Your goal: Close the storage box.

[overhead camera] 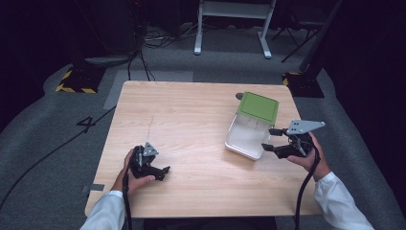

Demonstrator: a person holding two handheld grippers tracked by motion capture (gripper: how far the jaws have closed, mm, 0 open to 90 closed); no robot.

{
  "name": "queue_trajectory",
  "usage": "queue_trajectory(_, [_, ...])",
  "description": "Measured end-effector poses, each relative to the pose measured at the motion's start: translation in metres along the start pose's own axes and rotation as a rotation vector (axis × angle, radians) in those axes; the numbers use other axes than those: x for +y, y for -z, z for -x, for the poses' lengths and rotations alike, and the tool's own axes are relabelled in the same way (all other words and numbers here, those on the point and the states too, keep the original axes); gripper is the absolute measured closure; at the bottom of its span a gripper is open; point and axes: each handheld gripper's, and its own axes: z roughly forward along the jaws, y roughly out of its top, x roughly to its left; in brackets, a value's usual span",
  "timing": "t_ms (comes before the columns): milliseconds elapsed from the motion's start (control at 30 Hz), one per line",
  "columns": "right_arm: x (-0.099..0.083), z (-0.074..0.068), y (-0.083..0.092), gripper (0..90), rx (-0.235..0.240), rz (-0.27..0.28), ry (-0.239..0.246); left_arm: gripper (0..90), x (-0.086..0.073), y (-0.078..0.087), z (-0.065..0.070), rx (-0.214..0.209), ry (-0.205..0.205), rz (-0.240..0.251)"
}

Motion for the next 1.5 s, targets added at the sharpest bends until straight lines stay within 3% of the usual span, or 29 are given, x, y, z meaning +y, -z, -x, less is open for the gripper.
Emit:
queue_trajectory(367, [0.014,-0.017,-0.030,37.0,0.054,-0.036,0.036,0.2,0.000,0.000,0.000,0.000,0.001,0.000])
queue_trajectory(900, [-0.003,-0.035,-0.072,43.8,0.100,-0.176,0.072,0.2,0.000,0.000,0.000,-0.001,-0.001,0.000])
queue_trajectory(1200, [-0.009,-0.037,-0.080,50.1,0.090,-0.213,0.083,0.2,0.000,0.000,0.000,-0.001,-0.001,-0.001])
queue_trajectory(1367, [-0.014,-0.040,-0.091,56.2,0.059,-0.266,0.103,0.2,0.000,0.000,0.000,-0.001,-0.001,-0.001])
queue_trajectory(1500, [-0.015,-0.037,-0.095,68.7,0.030,-0.264,0.096,0.2,0.000,0.000,0.000,-0.001,-0.002,-0.001])
